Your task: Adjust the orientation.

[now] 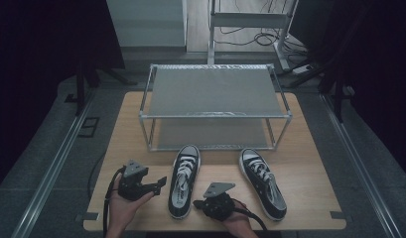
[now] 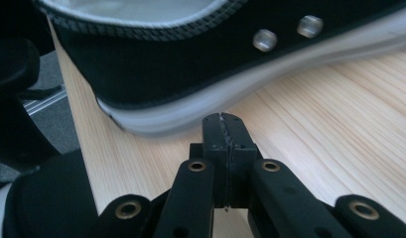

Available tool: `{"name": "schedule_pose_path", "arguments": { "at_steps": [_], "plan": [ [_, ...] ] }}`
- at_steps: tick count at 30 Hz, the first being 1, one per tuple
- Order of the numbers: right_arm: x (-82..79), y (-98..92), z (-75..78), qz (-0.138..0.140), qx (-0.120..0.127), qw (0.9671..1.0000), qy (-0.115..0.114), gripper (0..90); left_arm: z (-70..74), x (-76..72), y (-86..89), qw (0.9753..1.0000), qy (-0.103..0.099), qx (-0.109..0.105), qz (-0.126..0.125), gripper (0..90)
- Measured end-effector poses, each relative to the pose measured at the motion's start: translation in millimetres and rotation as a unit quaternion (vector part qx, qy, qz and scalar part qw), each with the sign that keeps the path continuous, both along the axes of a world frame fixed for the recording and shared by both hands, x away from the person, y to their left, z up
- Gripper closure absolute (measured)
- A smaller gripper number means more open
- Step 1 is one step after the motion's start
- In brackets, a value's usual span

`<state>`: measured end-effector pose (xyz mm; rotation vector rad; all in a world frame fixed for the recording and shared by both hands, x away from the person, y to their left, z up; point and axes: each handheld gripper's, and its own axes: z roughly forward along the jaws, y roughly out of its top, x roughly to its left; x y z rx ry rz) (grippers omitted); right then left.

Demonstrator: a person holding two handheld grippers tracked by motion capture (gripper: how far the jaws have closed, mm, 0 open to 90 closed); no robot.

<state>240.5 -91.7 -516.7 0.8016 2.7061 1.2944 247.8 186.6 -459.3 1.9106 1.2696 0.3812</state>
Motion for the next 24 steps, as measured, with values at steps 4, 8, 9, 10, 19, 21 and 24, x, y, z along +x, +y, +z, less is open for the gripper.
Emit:
{"name": "schedule_pose_path", "arguments": {
  "at_steps": [4,8,9,10,19,21,24],
  "plan": [
    [1.2,17.4,0.1,0.018,0.001,0.9998,-0.002,90.0,-0.5,0.9,3.4,1.0,0.0,-0.001,0.001,22.5],
    [1.8,32.0,-0.7,0.029,0.001,0.9995,-0.009,90.0,-1.4,1.2,5.5,1.0,0.001,-0.001,0.003,22.5],
    [5.6,43.7,-2.8,0.036,0.01,0.9993,-0.007,90.0,-1.5,1.0,7.2,1.0,0.0,-0.001,0.005,22.4],
    [5.6,43.7,-2.8,0.036,0.01,0.9993,-0.007,90.0,-1.4,0.9,7.7,1.0,0.0,-0.002,0.007,22.4],
    [-6.6,8.2,21.6,0.01,0.028,0.9991,-0.031,82.5,5.0,0.2,7.3,1.0,-0.007,-0.005,-0.003,21.4],
    [-13.1,-14.0,29.0,-0.006,0.039,0.9985,-0.038,77.9,7.7,-1.0,3.7,0.9998,-0.012,-0.006,-0.015,21.0],
    [-21.3,-36.9,35.0,-0.025,0.047,0.9975,-0.047,69.1,9.6,-1.1,-0.6,0.9994,-0.011,-0.004,-0.031,20.1]
  ]
}}
